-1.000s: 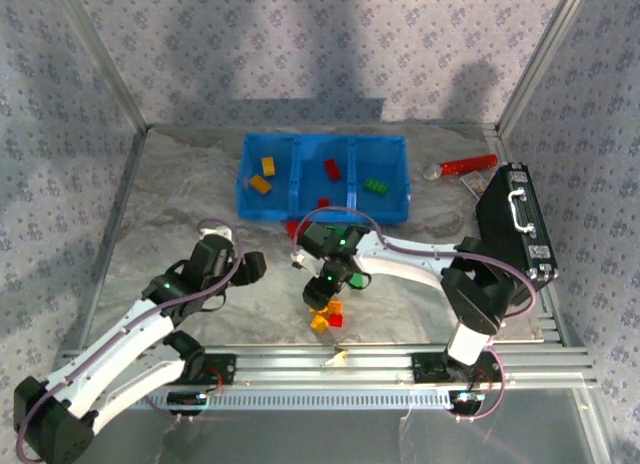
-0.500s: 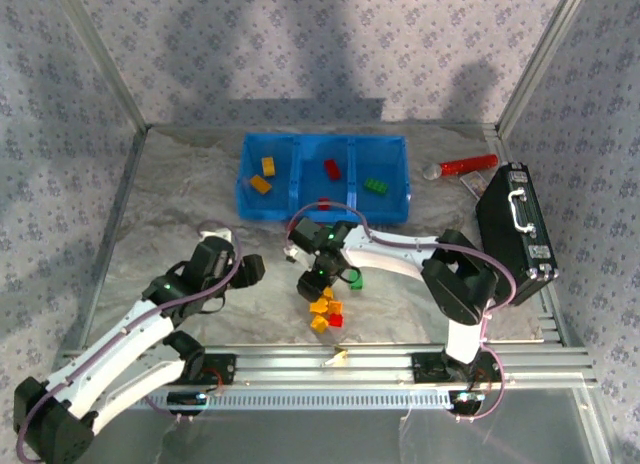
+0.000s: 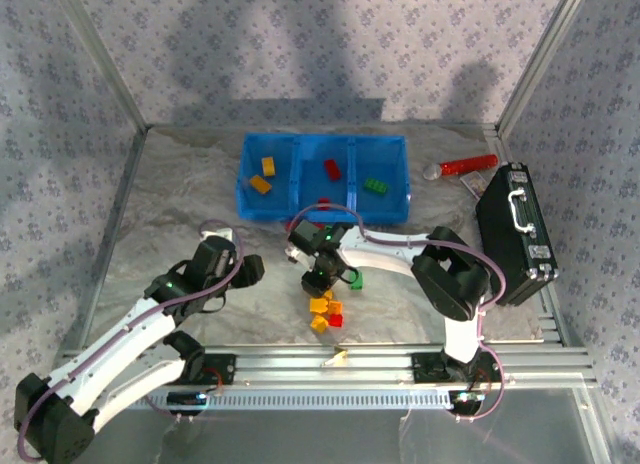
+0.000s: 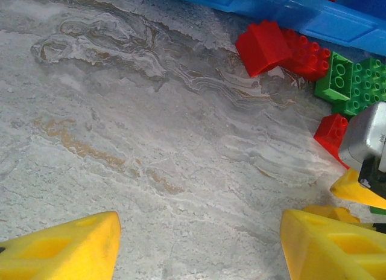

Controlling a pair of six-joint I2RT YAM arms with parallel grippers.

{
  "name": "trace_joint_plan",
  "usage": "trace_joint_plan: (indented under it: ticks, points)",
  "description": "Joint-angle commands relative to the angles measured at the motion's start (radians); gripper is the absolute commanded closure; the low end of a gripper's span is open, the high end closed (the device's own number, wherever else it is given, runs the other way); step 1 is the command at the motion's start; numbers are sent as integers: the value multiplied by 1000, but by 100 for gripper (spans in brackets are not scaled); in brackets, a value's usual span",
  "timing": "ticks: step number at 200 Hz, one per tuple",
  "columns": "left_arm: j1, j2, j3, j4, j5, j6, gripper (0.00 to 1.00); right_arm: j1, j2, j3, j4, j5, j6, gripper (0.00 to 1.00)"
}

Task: Sort the legos into containers by color
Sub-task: Pick up the lego from the bottom-center of the table, then place the lego in the container.

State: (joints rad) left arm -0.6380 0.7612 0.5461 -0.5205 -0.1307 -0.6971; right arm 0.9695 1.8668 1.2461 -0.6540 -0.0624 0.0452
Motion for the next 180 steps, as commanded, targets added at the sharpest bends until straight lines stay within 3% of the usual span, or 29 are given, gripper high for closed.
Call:
trace_joint_plan:
  ticks: [1, 31, 77, 139, 147, 159, 180]
  points:
    - [-4, -6, 27, -9, -30, 19, 30, 11, 5, -4, -9, 41, 3, 66]
    - [4, -30, 55, -34, -50, 27, 31, 16, -28, 57, -39, 82, 23, 79]
    - [30, -109, 59, -68, -64, 14, 33, -20, -31, 312, -57, 69, 1, 80]
    - [32, -160, 63, -120, -39, -4, 34, -133, 343, 1001, -186, 23, -53, 79]
    - [31, -166, 63, -122, -32, -3, 34, -156, 404, 1093, -209, 21, -53, 74]
    - [25, -169, 67, -127, -14, 7, 35, -171, 468, 1209, -252, 18, -55, 38]
    - [-22, -151, 92, -132, 11, 53, 34, -159, 435, 1196, -240, 49, -80, 14]
